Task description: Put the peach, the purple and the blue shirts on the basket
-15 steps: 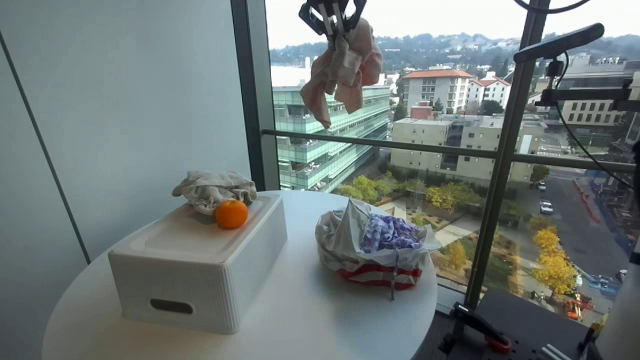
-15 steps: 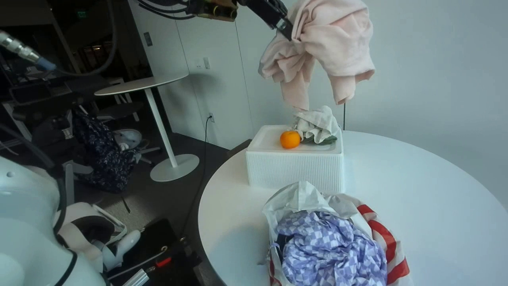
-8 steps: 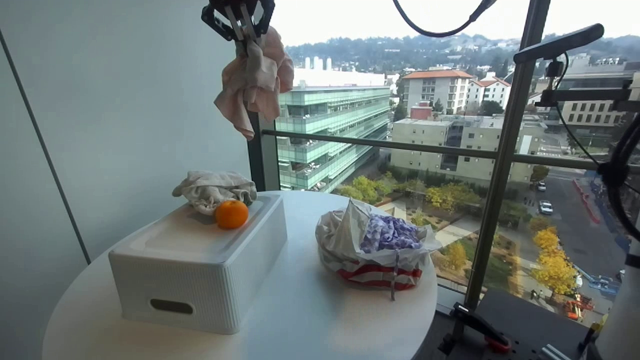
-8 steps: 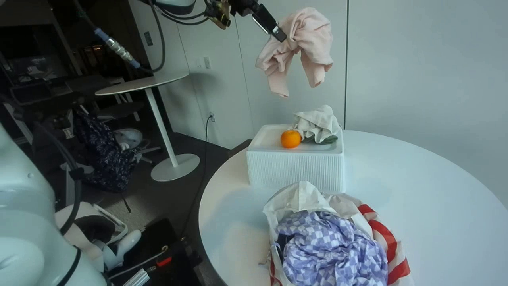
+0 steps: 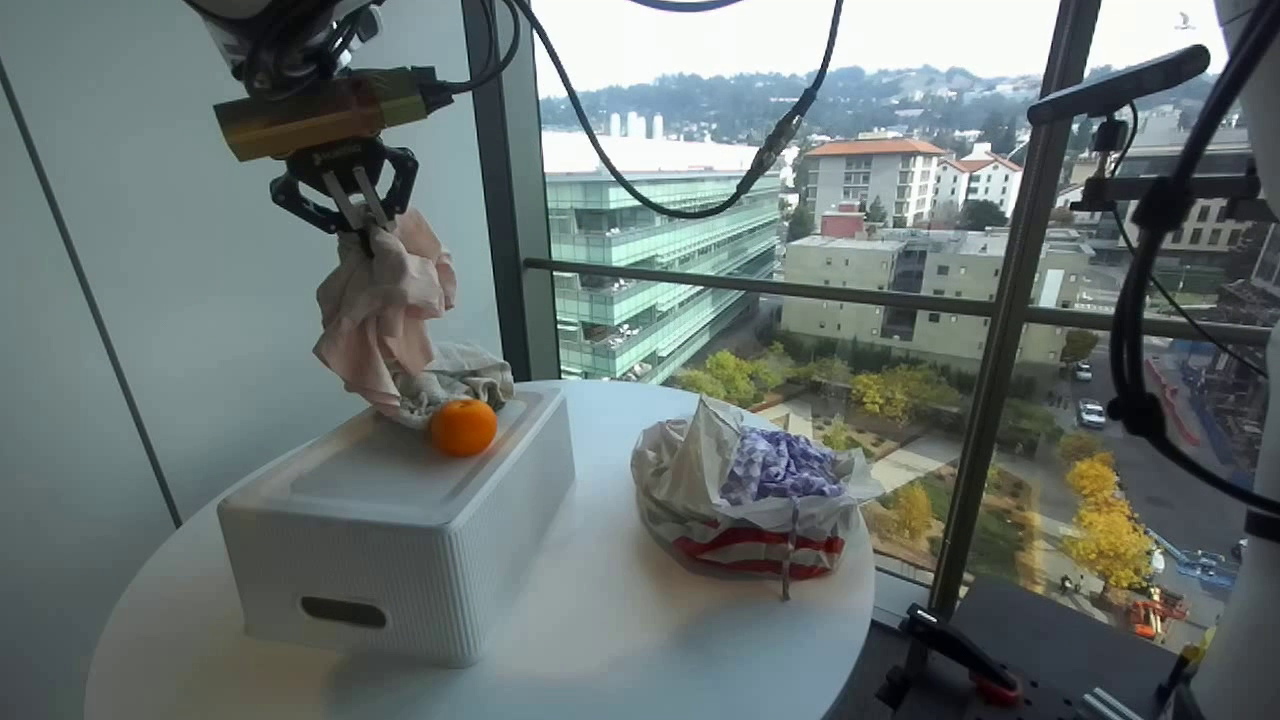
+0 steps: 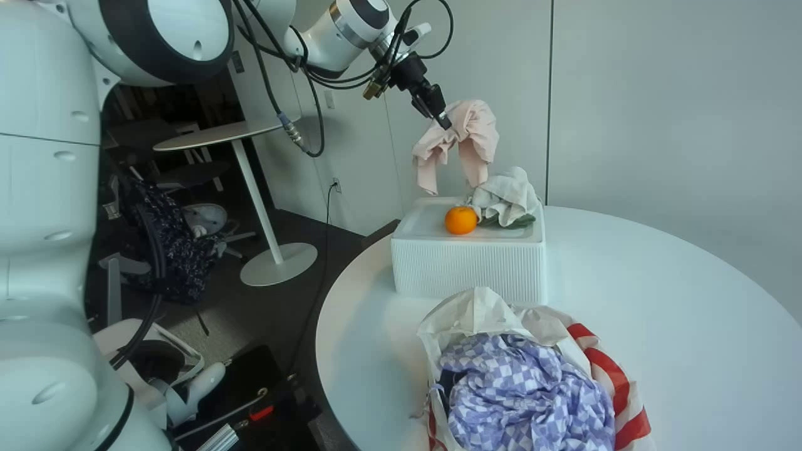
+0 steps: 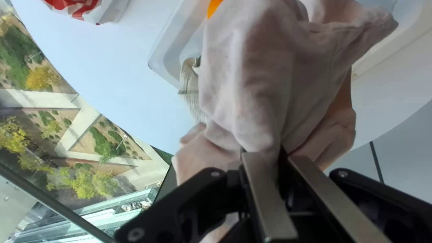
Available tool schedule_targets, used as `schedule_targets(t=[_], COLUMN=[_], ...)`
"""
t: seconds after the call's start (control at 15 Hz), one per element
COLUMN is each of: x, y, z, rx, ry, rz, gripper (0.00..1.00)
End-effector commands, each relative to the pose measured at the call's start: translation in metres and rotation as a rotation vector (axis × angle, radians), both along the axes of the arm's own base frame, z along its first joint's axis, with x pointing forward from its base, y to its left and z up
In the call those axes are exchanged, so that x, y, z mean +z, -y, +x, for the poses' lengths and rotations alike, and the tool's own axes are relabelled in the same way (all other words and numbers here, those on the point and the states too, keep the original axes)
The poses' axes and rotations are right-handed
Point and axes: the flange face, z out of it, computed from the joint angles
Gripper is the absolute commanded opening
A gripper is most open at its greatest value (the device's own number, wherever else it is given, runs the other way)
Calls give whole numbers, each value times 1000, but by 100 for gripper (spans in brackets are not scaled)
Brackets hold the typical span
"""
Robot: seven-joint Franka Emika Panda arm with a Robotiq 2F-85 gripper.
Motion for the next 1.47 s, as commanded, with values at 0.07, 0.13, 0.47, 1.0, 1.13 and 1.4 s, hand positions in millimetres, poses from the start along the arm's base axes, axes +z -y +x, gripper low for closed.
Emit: schedule_targets(t=[0.07, 0.13, 0.47, 1.0, 1.13, 1.4], x=[-36, -39, 4, 64, 56, 15], y=[2, 3, 27, 167, 197, 246], z=[25, 26, 27, -26, -44, -85], rx=[79, 99, 102, -189, -263, -463], ry=[-126, -149, -99, -117, -149, -238], rz=[16, 12, 66, 197, 239, 333], gripper=[4, 34, 70, 100, 100, 100])
